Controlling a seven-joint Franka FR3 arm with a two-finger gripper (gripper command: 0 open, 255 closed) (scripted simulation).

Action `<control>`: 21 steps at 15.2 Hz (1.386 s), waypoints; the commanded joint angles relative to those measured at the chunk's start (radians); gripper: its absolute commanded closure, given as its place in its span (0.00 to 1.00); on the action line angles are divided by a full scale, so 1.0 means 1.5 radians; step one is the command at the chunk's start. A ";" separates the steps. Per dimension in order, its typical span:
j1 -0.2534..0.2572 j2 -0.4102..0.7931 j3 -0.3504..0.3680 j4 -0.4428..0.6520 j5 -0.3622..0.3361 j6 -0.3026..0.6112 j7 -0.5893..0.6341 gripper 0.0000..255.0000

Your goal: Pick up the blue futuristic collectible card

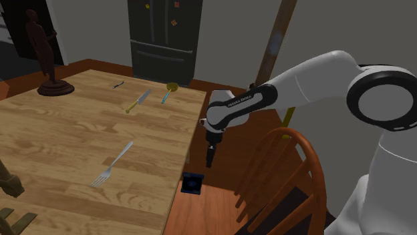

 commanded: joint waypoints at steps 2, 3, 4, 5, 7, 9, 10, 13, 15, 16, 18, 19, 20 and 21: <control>0.006 0.065 0.021 0.046 0.017 0.005 -0.029 0.00; 0.008 0.086 0.028 0.062 0.021 0.006 -0.037 0.00; 0.009 0.108 0.034 0.079 0.025 0.007 -0.046 0.00; 0.011 0.130 0.041 0.095 0.028 0.007 -0.053 0.00; 0.013 0.154 0.048 0.110 0.031 0.014 -0.061 0.00; 0.012 0.168 0.049 0.111 0.034 0.026 -0.065 0.00; 0.013 0.174 0.049 0.112 0.035 0.032 -0.067 0.00; 0.016 0.196 0.046 0.115 0.041 0.049 -0.074 0.00; 0.018 0.200 0.044 0.115 0.044 0.052 -0.076 0.00; 0.018 0.204 0.046 0.113 0.046 0.058 -0.077 1.00; 0.021 0.229 0.048 0.139 0.046 0.059 -0.072 1.00; 0.020 0.215 0.047 0.114 0.047 0.069 -0.078 1.00; 0.020 0.213 0.048 0.102 0.048 0.078 -0.081 1.00; 0.020 0.209 0.047 0.097 0.048 0.078 -0.082 1.00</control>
